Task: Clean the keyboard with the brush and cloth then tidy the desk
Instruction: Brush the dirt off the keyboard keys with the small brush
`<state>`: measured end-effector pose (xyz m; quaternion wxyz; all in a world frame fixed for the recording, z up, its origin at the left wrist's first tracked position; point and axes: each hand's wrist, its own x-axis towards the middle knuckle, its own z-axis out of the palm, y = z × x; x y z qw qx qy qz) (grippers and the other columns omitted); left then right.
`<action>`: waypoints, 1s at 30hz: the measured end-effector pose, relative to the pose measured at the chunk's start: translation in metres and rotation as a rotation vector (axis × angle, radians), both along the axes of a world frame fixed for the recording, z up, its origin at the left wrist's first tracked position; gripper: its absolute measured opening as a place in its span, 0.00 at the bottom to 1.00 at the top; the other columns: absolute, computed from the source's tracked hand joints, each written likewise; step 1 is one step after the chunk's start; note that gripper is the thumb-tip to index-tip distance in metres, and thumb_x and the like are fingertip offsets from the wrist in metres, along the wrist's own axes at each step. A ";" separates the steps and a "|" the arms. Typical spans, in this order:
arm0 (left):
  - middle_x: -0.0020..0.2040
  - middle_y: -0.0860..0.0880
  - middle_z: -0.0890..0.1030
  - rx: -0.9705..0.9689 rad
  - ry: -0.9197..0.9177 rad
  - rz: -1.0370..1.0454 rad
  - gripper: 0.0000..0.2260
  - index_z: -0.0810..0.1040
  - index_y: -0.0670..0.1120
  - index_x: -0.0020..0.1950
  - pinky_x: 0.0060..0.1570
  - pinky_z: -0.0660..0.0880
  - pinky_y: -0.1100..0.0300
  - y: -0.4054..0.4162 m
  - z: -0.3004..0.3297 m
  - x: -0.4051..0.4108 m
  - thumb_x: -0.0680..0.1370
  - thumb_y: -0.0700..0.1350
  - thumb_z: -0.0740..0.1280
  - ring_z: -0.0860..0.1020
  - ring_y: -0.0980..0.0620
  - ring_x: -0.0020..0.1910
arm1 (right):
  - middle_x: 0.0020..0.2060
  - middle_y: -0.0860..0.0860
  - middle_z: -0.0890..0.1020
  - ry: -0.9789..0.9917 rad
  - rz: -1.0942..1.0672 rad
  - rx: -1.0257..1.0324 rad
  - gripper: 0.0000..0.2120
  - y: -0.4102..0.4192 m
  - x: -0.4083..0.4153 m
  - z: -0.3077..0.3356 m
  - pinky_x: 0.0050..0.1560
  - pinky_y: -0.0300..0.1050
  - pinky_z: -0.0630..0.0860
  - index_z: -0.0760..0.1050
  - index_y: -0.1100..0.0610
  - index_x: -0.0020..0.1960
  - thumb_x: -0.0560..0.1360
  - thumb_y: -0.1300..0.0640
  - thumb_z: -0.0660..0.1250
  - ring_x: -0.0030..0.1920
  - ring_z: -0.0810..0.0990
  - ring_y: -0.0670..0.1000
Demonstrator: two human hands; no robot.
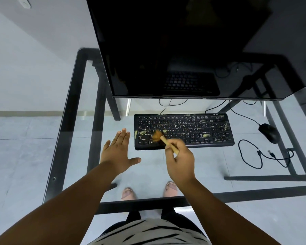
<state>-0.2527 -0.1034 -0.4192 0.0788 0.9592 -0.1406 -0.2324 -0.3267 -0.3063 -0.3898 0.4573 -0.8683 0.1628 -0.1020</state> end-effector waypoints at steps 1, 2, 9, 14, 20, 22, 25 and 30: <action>0.79 0.52 0.36 -0.005 0.005 -0.001 0.47 0.40 0.49 0.80 0.76 0.46 0.49 0.000 0.000 0.001 0.73 0.70 0.61 0.39 0.52 0.79 | 0.38 0.43 0.82 -0.021 0.015 0.049 0.04 -0.001 -0.001 0.001 0.29 0.42 0.70 0.77 0.50 0.50 0.77 0.57 0.64 0.28 0.73 0.47; 0.79 0.52 0.36 -0.005 0.009 -0.002 0.48 0.40 0.49 0.80 0.76 0.46 0.49 0.000 0.001 0.001 0.73 0.70 0.62 0.39 0.53 0.79 | 0.38 0.43 0.81 -0.023 0.086 0.103 0.04 -0.001 -0.001 0.002 0.30 0.44 0.71 0.77 0.51 0.50 0.77 0.58 0.65 0.30 0.75 0.48; 0.79 0.52 0.36 -0.003 0.026 0.002 0.50 0.40 0.50 0.80 0.76 0.46 0.49 0.003 0.000 0.003 0.71 0.70 0.65 0.40 0.52 0.79 | 0.29 0.43 0.78 0.017 -0.028 0.012 0.04 -0.009 -0.012 -0.002 0.29 0.41 0.69 0.77 0.48 0.46 0.74 0.54 0.63 0.27 0.73 0.47; 0.79 0.52 0.36 -0.003 0.028 -0.001 0.50 0.39 0.50 0.80 0.76 0.47 0.49 0.004 -0.001 0.002 0.71 0.70 0.65 0.40 0.52 0.79 | 0.32 0.47 0.80 0.018 0.171 0.034 0.06 -0.016 -0.023 0.001 0.31 0.46 0.72 0.78 0.49 0.49 0.76 0.60 0.66 0.30 0.75 0.50; 0.79 0.52 0.36 -0.007 0.033 0.004 0.50 0.39 0.50 0.80 0.76 0.47 0.50 0.003 0.001 0.001 0.71 0.70 0.65 0.40 0.52 0.79 | 0.35 0.43 0.80 0.010 -0.146 0.121 0.08 -0.031 -0.027 0.002 0.29 0.46 0.72 0.77 0.48 0.46 0.76 0.60 0.65 0.29 0.73 0.47; 0.79 0.52 0.36 0.006 0.036 0.003 0.50 0.39 0.50 0.80 0.76 0.46 0.49 0.004 0.001 0.001 0.71 0.70 0.64 0.40 0.52 0.79 | 0.34 0.45 0.81 0.042 -0.072 0.118 0.08 -0.032 -0.030 0.003 0.28 0.43 0.70 0.77 0.48 0.47 0.77 0.61 0.66 0.28 0.72 0.46; 0.79 0.52 0.36 0.012 0.042 0.004 0.50 0.38 0.50 0.80 0.76 0.46 0.49 0.006 0.002 0.001 0.71 0.70 0.64 0.40 0.51 0.79 | 0.31 0.45 0.78 0.076 -0.200 -0.006 0.05 -0.039 -0.033 0.001 0.30 0.46 0.71 0.74 0.46 0.46 0.77 0.56 0.64 0.28 0.71 0.49; 0.79 0.52 0.36 -0.010 0.041 0.021 0.50 0.39 0.50 0.80 0.76 0.46 0.49 0.003 0.002 0.000 0.71 0.69 0.65 0.40 0.51 0.79 | 0.34 0.49 0.80 0.029 -0.163 0.098 0.06 -0.049 -0.034 0.010 0.30 0.47 0.71 0.74 0.50 0.47 0.78 0.61 0.65 0.30 0.73 0.52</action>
